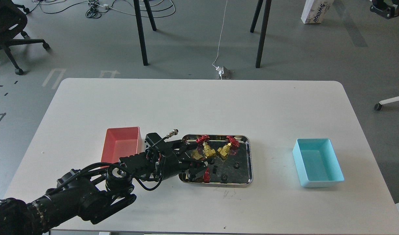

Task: Place valve in pink box and gear in blue box
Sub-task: 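Close the left gripper on the brass valve and lift it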

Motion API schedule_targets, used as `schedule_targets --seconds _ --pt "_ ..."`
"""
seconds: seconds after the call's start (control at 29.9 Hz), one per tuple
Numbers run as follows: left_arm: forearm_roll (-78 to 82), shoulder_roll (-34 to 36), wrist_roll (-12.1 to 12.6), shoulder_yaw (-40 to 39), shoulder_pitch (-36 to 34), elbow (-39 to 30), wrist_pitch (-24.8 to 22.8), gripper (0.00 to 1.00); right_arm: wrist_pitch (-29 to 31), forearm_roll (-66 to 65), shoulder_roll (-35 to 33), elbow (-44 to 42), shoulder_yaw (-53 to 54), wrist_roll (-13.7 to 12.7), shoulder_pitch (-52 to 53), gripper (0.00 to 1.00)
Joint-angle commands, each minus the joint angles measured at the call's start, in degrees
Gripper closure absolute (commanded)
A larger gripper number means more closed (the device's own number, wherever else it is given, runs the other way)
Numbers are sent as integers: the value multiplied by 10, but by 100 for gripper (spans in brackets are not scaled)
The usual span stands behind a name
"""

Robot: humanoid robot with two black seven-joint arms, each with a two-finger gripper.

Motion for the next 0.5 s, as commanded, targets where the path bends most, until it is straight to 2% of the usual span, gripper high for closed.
schedule_targets --seconds 0.0,0.07,0.17,0.47 --pt "0 0 0 6 -1 0 -17 54 0 0 0 -4 0 0 0 1" --pt "0 1 0 5 -2 0 -24 65 0 0 3 -9 0 0 0 1" --pt "0 0 3 4 -3 -1 -28 74 0 0 6 -9 -1 0 -1 1" --pt "0 7 9 -26 -9 -14 -27 81 0 -2 12 -21 -3 0 -3 1"
